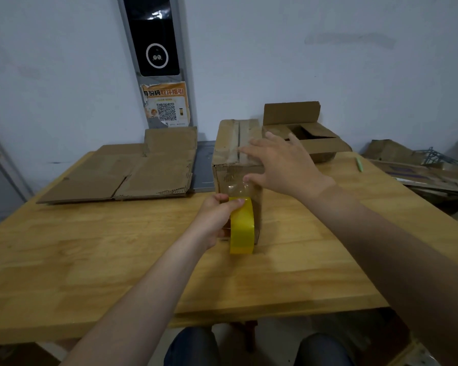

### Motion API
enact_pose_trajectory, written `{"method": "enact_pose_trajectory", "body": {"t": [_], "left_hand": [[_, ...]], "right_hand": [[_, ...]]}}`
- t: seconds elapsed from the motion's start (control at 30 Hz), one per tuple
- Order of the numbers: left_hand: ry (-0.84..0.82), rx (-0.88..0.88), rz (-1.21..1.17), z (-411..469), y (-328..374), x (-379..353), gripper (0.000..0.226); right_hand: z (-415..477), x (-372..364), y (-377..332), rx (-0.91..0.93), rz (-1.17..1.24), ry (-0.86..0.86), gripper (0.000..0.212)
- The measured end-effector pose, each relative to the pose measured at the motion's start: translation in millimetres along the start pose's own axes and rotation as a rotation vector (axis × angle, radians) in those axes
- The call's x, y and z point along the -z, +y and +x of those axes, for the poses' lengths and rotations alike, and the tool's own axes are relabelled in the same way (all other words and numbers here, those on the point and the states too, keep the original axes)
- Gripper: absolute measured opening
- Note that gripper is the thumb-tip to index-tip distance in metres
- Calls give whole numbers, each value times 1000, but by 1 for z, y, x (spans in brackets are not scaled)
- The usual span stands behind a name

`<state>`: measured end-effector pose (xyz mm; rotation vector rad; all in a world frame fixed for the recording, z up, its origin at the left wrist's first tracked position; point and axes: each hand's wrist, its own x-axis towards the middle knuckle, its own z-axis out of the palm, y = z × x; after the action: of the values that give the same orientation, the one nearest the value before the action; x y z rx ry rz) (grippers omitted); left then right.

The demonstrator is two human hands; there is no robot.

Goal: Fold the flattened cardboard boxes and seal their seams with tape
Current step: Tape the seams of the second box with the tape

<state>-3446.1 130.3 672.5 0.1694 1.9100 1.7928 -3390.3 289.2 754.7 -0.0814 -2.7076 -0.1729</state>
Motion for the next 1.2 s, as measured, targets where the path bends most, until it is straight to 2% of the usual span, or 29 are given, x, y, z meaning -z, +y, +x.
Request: {"method": "enact_pose_trajectory", "body": {"t": [0.27, 0.37, 0.47, 0.57, 0.8, 0.93, 1.03, 1.2], "left_hand": [[54, 1, 9, -4, -5, -5, 51], [84, -13, -11, -4, -9, -8, 48], [107, -18, -11, -4, -11, -11, 48], [111, -15, 0, -5, -10, -11, 48], [112, -15, 18, -3, -10, -10, 47], [105, -3, 30, -3, -9, -7, 52], [99, -14, 37, -3, -10, -7, 54], [113, -69, 53, -6, -18, -3, 53]], "right_hand": [[-90, -17, 40, -183, 64, -105, 61], [-115, -30, 57, -315, 61, -236, 55], [-131, -42, 79, -540, 118, -397, 54], [-141, -59, 97, -628, 97, -543, 52], [-156, -96, 112, -620, 65, -630, 38], [-158, -105, 104, -485, -12, -521, 47], [-156, -113, 99, -370, 117, -450, 54], [-151, -120, 94, -375, 323, -446, 57]]}}
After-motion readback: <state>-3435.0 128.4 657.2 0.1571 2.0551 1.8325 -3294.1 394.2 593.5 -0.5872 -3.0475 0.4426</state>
